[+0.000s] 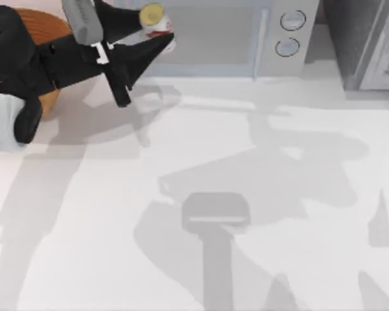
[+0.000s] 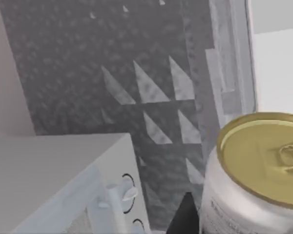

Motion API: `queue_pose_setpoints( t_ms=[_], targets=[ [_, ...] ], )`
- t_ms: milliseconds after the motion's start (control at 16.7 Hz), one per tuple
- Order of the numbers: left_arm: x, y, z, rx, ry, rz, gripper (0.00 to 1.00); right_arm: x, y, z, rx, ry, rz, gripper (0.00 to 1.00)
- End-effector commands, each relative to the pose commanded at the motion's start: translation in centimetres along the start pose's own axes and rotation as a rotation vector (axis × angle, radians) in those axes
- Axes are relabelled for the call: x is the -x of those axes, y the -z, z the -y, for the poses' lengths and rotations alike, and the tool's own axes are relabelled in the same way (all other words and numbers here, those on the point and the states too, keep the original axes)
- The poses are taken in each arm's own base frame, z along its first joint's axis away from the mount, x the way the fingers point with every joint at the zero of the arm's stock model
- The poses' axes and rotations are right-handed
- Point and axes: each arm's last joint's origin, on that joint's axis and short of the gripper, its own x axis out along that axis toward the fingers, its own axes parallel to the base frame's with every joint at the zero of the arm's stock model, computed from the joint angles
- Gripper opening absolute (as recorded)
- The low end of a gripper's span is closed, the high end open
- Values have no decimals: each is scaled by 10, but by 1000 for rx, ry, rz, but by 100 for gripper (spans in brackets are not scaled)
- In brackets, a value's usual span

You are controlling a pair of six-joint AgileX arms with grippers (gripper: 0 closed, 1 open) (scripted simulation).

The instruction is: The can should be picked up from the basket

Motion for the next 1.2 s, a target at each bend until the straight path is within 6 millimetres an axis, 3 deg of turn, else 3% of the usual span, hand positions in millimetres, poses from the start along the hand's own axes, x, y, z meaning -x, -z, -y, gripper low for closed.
queue_pose_setpoints(
  t_ms=[420, 780, 900, 1200],
  targets=[
    [-19, 84, 3, 72, 190, -31, 0, 0, 0, 0, 0, 0, 0, 100],
    [-25, 158, 26, 177, 356, -68, 0, 0, 0, 0, 0, 0, 0, 100],
    [-24, 168, 31, 205, 378, -79, 0, 0, 0, 0, 0, 0, 0, 100],
    [-24, 169, 31, 206, 379, -80, 0, 0, 0, 0, 0, 0, 0, 100]
  ],
)
